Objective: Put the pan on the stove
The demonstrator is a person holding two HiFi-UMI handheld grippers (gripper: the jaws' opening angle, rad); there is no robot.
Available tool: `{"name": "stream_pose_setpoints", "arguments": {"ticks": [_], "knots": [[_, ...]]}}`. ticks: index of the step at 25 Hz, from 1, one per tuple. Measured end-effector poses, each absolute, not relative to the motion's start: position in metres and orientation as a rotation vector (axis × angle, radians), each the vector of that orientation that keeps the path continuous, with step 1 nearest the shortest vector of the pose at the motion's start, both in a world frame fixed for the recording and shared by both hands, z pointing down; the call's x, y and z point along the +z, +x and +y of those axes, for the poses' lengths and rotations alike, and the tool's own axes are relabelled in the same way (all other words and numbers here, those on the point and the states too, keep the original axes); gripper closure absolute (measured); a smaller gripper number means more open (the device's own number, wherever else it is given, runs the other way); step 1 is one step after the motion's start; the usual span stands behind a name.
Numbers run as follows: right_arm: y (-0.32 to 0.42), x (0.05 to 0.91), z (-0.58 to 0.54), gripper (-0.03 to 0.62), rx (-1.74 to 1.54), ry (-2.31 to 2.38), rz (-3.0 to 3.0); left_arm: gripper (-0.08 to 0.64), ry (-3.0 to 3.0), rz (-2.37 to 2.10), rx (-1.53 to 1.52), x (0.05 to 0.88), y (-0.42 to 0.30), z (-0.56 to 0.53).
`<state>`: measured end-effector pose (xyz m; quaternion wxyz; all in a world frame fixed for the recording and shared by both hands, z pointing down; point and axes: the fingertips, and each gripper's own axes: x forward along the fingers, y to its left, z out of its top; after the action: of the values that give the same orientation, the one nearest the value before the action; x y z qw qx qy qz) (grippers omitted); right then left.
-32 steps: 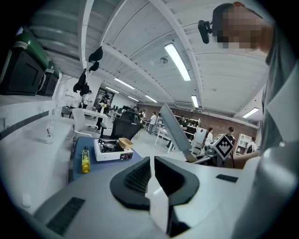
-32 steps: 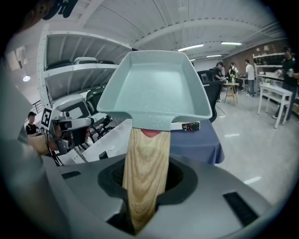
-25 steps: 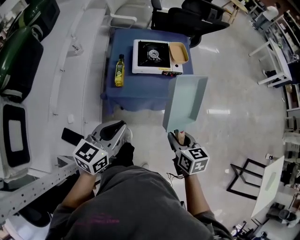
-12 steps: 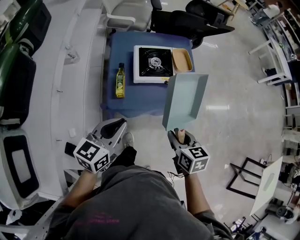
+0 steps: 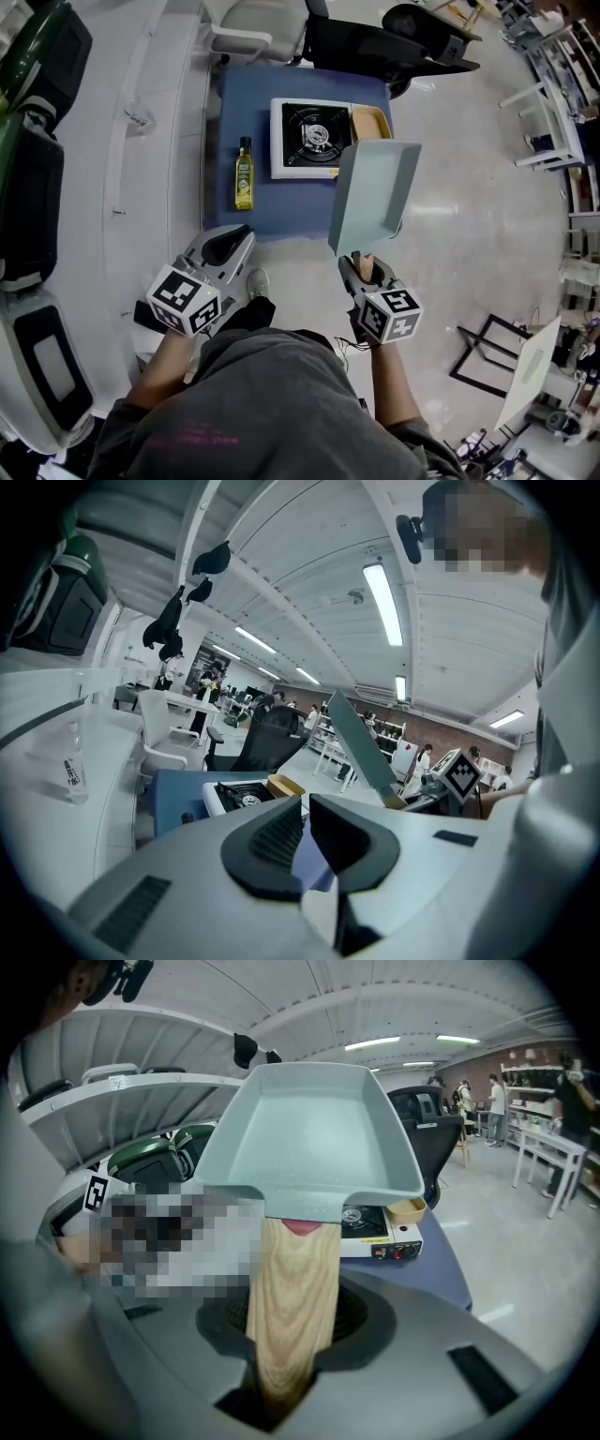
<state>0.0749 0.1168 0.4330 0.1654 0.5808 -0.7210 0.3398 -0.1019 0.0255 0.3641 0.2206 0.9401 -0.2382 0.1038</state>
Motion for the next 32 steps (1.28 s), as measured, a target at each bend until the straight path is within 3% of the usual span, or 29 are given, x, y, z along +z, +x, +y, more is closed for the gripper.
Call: {"name": "stream_pose_setpoints", "arguments": {"ticks": [32], "knots": [[0.113, 0.464, 0.006, 0.482, 0.961, 1.51, -2.081, 0.532, 2.553, -0.742, 0.364, 0.382, -0.07, -0.053]]}}
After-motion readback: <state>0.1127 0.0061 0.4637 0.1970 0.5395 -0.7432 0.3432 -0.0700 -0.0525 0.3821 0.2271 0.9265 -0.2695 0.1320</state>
